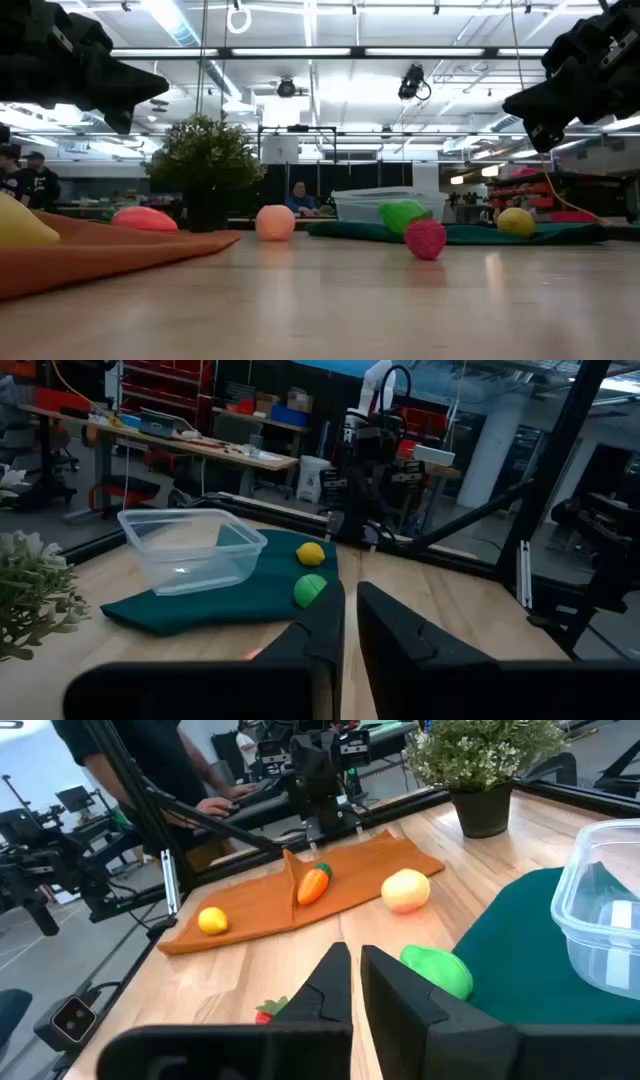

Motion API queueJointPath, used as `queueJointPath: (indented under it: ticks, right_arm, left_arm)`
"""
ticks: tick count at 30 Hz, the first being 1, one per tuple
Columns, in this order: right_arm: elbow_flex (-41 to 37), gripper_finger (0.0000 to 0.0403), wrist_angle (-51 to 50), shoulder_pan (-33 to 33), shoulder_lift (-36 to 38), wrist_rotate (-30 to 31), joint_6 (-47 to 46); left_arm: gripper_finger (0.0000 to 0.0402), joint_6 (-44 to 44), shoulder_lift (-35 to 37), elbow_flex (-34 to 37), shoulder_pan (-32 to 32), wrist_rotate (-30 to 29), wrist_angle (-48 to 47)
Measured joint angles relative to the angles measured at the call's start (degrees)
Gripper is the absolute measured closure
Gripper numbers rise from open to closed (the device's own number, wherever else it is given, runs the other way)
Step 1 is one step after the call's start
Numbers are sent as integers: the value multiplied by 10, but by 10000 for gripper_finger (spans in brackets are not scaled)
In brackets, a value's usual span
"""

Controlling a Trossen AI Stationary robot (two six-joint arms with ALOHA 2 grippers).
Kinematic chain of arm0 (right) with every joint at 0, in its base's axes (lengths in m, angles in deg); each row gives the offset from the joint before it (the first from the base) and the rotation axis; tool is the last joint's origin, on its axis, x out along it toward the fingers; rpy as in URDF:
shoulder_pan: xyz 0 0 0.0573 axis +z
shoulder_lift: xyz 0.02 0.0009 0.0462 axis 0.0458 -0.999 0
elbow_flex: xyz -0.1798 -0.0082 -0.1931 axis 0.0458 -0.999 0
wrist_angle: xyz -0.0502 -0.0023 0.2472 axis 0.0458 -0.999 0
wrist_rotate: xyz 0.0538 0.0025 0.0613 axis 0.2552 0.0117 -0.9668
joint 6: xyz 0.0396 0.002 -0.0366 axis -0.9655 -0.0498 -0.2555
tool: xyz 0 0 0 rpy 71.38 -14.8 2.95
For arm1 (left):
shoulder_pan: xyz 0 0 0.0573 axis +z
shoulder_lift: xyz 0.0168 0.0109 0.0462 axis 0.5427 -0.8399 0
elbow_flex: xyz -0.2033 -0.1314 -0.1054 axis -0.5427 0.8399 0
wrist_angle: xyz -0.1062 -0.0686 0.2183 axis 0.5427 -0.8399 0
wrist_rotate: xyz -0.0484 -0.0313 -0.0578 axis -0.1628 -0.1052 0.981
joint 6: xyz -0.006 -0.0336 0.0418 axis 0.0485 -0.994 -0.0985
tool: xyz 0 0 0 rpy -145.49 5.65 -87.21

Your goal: Pick and placing Produce into tupperware

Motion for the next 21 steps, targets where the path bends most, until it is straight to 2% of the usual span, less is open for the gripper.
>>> queueJointPath:
  ticks: [13,21]
  right_arm:
    - [0,403,0,0,0,0,0]
    - [0,403,0,0,0,0,0]
  left_arm:
    - [374,0,0,0,0,0,0]
    - [363,0,0,0,0,0,0]
